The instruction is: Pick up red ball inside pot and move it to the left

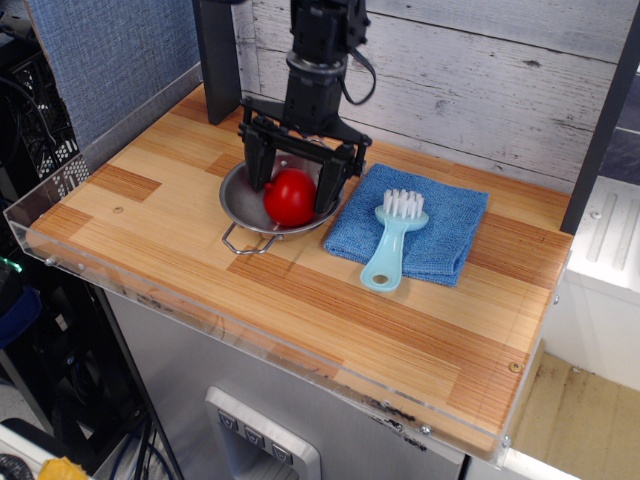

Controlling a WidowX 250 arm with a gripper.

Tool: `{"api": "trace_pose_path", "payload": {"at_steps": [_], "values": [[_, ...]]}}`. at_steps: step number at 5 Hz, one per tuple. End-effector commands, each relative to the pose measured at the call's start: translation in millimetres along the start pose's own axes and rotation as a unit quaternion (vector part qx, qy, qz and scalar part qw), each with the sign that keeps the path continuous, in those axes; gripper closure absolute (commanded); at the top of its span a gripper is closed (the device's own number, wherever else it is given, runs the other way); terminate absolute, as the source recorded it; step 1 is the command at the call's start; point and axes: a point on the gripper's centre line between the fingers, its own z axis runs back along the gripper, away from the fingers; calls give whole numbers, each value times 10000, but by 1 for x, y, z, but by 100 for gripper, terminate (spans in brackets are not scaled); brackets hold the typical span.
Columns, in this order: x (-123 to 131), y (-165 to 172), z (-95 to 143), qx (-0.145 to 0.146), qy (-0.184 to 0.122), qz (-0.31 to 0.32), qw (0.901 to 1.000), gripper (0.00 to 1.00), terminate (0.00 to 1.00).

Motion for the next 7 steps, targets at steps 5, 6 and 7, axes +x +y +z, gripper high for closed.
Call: {"api": "trace_pose_path", "payload": {"at_steps": [5, 6, 7], "values": [[-16, 45, 63, -555, -612, 455, 9955, 100, 0], [-16, 88, 37, -539, -145, 798, 9952, 100, 0], [-12, 123, 21, -333, 7, 882, 9955, 100, 0]]}}
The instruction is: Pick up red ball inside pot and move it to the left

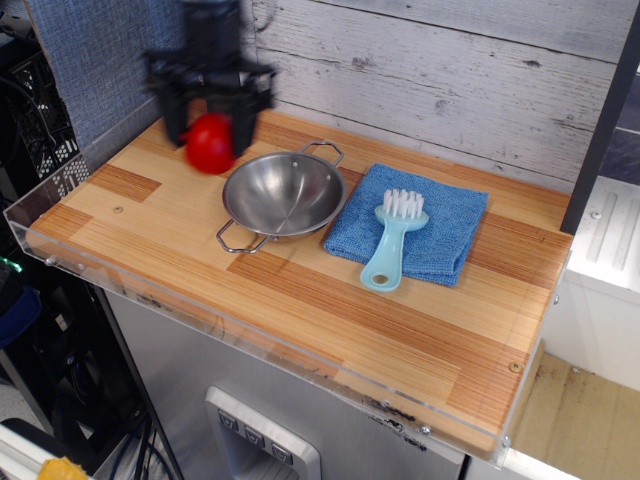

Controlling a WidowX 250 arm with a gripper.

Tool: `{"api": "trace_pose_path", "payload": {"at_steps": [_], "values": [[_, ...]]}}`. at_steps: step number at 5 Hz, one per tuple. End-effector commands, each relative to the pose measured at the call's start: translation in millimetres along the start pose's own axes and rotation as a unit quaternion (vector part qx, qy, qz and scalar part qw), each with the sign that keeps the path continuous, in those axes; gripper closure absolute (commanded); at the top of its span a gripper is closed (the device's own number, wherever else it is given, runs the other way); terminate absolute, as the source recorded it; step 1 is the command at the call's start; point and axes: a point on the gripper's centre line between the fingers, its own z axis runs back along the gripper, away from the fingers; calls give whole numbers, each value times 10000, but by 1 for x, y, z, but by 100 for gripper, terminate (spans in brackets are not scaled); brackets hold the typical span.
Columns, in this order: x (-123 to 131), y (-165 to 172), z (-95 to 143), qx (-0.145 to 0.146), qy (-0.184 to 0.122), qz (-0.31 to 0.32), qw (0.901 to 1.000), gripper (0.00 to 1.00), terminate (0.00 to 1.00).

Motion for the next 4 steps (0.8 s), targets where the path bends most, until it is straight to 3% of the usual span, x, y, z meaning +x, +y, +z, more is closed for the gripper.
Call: {"api": "trace_pose_path", "payload": {"at_steps": [1, 2, 3, 4], "values": [[21, 58, 4, 468, -332, 24, 9984, 100, 0], [24, 61, 6, 456, -656, -191, 9966, 100, 0], [24, 57, 8, 472, -740, -254, 9958, 100, 0], [26, 54, -2, 546, -577, -352, 9962, 100, 0]]}}
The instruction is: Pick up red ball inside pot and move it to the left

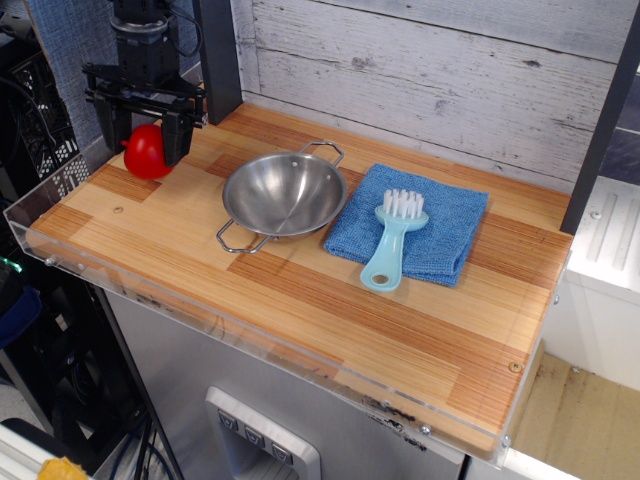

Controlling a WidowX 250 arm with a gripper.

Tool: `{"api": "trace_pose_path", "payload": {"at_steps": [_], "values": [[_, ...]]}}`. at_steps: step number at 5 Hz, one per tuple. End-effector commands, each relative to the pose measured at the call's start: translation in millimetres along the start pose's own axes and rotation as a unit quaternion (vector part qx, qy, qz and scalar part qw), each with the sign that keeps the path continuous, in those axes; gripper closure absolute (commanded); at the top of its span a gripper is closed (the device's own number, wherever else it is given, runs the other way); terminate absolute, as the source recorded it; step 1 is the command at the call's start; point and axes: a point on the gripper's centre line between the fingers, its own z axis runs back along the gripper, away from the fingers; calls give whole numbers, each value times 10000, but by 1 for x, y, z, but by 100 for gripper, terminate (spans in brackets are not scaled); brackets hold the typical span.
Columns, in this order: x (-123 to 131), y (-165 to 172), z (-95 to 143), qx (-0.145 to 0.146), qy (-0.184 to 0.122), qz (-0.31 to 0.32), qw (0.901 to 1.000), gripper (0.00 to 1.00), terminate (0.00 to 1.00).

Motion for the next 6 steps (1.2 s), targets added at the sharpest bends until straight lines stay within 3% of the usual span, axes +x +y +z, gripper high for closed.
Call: {"api": "trace_pose_path", "payload": {"at_steps": [1, 2, 3, 4, 5, 6], "values": [[2, 0, 13, 123, -48, -226, 9997, 0, 0], [0, -3, 11, 12, 33, -259, 9997, 0, 0], [-4, -8, 24, -128, -55, -338, 9993, 0, 0], [-20, -20, 60, -379, -353, -251, 9983, 0, 0], [-41, -40, 97, -423, -579, -195, 9972, 0, 0], [-54, -62, 115, -506, -732, -454, 9950, 0, 0]]}}
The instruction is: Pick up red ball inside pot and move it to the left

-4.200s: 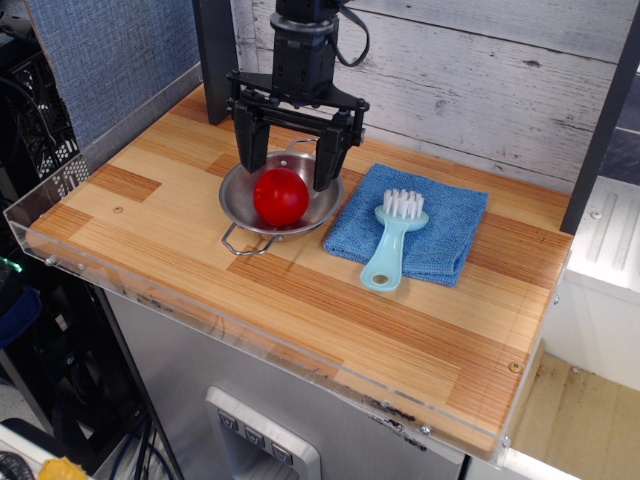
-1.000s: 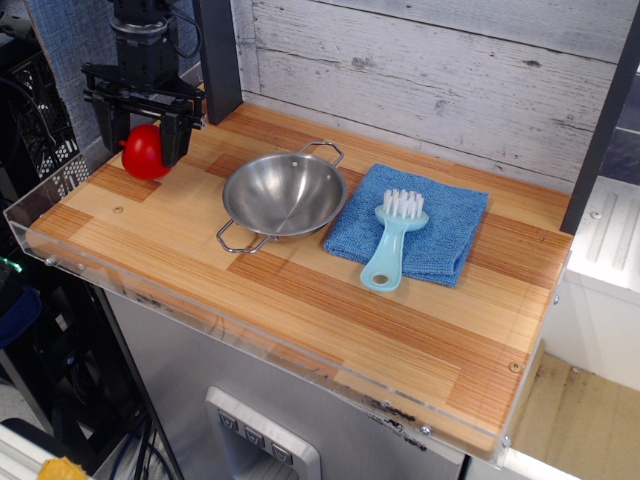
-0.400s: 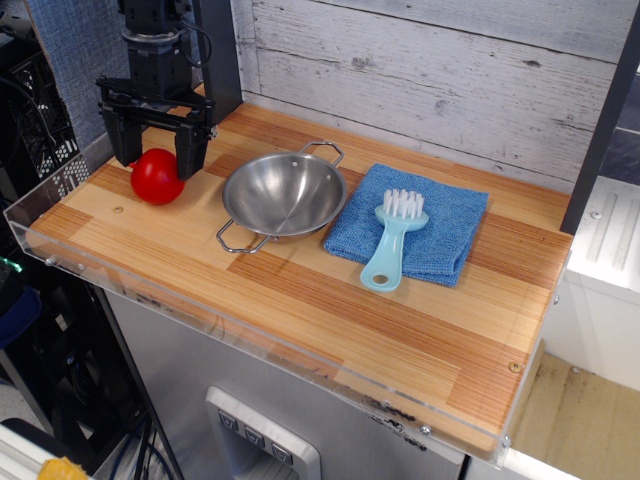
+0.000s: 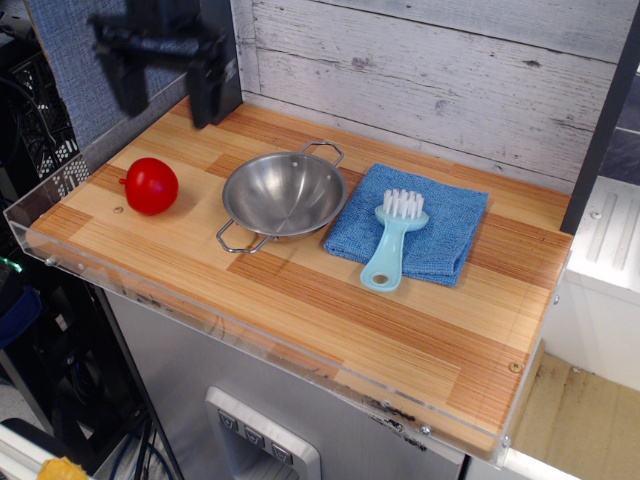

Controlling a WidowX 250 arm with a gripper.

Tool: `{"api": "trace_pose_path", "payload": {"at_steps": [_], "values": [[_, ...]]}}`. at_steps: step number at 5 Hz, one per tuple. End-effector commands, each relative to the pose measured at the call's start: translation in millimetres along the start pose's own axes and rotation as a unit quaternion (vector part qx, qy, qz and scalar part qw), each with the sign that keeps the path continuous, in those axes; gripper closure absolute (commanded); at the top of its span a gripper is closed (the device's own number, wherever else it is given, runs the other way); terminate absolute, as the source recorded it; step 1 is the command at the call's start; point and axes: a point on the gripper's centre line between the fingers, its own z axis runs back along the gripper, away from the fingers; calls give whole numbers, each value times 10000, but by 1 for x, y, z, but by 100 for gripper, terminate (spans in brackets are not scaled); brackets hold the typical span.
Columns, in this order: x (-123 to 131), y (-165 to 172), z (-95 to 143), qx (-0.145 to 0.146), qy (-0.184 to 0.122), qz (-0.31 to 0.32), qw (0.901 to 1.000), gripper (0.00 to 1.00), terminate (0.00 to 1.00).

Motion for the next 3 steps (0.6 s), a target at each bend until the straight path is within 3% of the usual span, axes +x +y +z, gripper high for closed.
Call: {"api": "trace_pose_path", "payload": {"at_steps": [1, 2, 3], "values": [[-16, -44, 40, 14, -385, -403, 9984, 0, 0], [-20, -57, 35, 33, -262, -332, 9991, 0, 0], [-18, -70, 35, 142, -414, -426, 9981, 0, 0]]}}
